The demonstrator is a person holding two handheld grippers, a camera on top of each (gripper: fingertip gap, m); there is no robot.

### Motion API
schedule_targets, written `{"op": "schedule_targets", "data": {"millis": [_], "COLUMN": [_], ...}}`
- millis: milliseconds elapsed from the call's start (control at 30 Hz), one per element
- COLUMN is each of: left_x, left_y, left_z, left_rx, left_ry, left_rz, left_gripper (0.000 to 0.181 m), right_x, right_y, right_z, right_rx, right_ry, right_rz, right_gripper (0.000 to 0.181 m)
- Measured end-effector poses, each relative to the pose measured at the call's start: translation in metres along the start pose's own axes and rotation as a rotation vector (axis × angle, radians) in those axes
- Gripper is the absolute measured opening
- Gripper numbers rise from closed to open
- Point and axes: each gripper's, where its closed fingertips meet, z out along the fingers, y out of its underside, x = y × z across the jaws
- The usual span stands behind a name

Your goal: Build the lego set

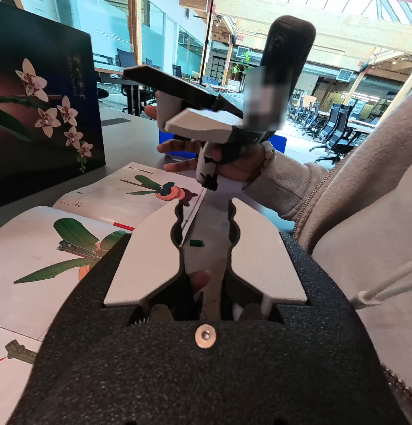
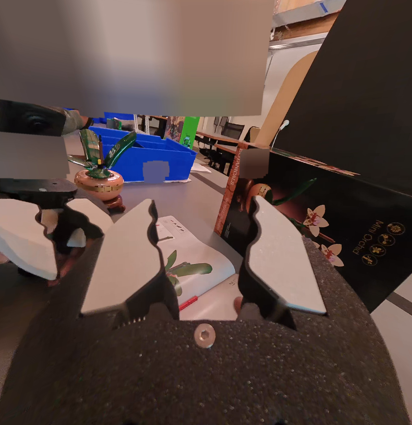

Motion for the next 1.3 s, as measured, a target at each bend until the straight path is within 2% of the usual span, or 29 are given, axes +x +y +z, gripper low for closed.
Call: {"op": "schedule_targets", "data": {"millis": [67,100,133,200,400,500,600,667,800,1033,1167,1300], "left_x": [0.0,0.0,-0.001,-0.003,-0.011,-0.014,-0.015,-0.016,-0.02,-0.022,-0.02,-0.012], "left_y": [0.001,0.001,0.0,0.0,0.0,0.0,-0.001,-0.001,-0.002,-0.001,0.0,0.002], "left_z": [0.0,0.0,0.0,-0.001,-0.002,-0.003,-0.004,-0.005,-0.007,-0.007,-0.006,-0.002], "left_rx": [-0.006,-0.005,-0.002,0.003,0.004,0.008,0.01,0.013,0.024,0.022,0.012,-0.011], "left_ry": [0.003,0.001,-0.002,-0.01,-0.045,-0.056,-0.059,-0.061,-0.074,-0.085,-0.076,-0.039], "left_rz": [0.0,-0.003,-0.008,-0.018,-0.061,-0.082,-0.088,-0.093,-0.117,-0.126,-0.123,-0.107], "left_gripper": [0.038,0.039,0.039,0.039,0.037,0.035,0.035,0.035,0.034,0.034,0.033,0.033], "right_x": [0.006,0.008,0.009,0.007,-0.023,-0.026,-0.037,-0.042,-0.048,-0.064,-0.083,-0.084], "right_y": [0.0,0.004,0.011,0.032,0.095,0.118,0.129,0.13,0.13,0.117,0.119,0.116], "right_z": [-0.002,-0.003,-0.003,-0.004,-0.014,-0.015,-0.023,-0.026,-0.028,-0.059,-0.075,-0.07], "right_rx": [0.005,-0.021,-0.071,-0.229,-0.689,-0.836,-0.924,-0.935,-0.962,-0.987,-0.952,-0.879], "right_ry": [0.028,0.03,0.019,-0.027,-0.44,-0.551,-0.668,-0.701,-0.673,-0.677,-0.697,-0.712], "right_rz": [0.008,0.006,0.005,-0.009,-0.047,-0.085,-0.069,-0.06,-0.016,0.087,0.021,-0.022], "right_gripper": [0.06,0.045,0.032,0.024,0.025,0.016,0.013,0.013,0.014,0.014,0.021,0.022]}}
